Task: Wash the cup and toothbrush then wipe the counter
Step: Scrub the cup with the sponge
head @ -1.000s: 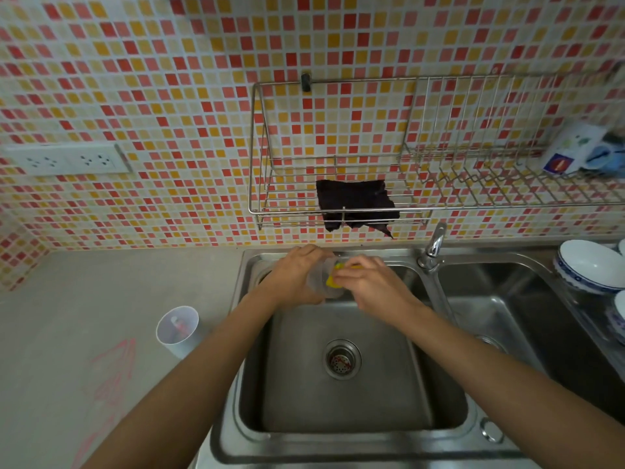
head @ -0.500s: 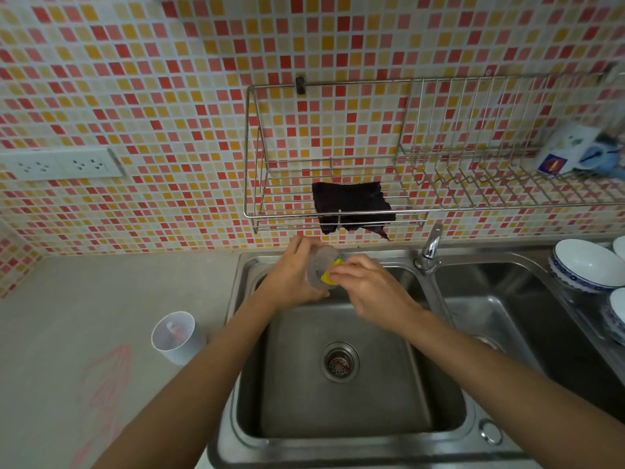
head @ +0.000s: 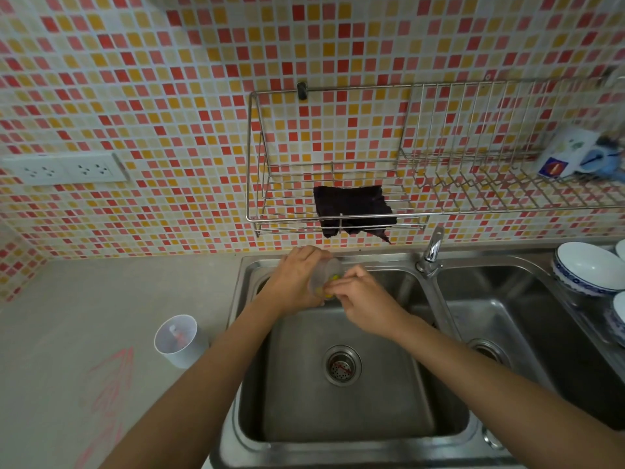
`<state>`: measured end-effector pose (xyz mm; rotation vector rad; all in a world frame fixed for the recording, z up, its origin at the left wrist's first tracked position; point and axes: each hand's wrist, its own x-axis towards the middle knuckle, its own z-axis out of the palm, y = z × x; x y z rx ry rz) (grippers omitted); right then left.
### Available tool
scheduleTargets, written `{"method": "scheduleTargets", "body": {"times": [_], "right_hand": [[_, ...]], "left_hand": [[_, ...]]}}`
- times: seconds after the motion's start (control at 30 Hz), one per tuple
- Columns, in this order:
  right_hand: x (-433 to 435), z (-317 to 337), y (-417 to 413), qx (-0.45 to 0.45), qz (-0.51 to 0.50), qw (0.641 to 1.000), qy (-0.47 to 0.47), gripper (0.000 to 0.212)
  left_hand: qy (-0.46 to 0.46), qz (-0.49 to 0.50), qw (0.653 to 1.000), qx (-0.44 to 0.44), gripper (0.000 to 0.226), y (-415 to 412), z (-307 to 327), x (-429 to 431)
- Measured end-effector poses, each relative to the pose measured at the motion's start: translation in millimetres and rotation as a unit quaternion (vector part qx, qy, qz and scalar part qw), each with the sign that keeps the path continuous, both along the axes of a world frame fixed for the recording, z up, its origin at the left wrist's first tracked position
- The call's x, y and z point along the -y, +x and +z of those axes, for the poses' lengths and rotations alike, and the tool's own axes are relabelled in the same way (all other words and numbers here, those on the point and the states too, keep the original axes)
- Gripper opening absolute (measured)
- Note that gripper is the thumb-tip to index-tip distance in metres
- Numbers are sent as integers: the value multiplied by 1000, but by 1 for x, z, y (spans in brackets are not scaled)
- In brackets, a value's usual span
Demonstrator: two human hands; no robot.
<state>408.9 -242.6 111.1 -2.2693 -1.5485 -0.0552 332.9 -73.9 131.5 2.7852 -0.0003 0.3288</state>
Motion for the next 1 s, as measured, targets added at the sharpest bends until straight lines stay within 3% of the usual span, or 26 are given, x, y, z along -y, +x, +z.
{"method": "scheduleTargets", "body": {"times": [0.17,0.2,0.33,0.5,0.57,0.67,0.83,1.0], "right_hand": [[4,6,5,155,-18,988,11,37],[3,5,4,152,-21,988,26,37],[4,0,5,-20,8,1000,14,33],[12,1,18,85,26,995,39,42],[13,0,11,75,22,995,58,43],[15,-3,3,-9,35,998,57,33],[20,-3,17,104,49,991,65,34],[19,-10,4,103,78,989,72,28]], "left_hand": [[-10,-29,999,33,78,3,6,4],[-13,-32,999,31,78,3,7,4],[-37,-25,999,0,81,-2,0,3],[-72,-9,997,16,82,-3,-2,6],[-67,-7,998,14,84,-1,-1,3],[-52,-11,999,-5,84,-2,-3,-1],[-66,-15,998,8,85,-3,-5,2],[-64,-27,998,-1,80,-3,-6,1]]}}
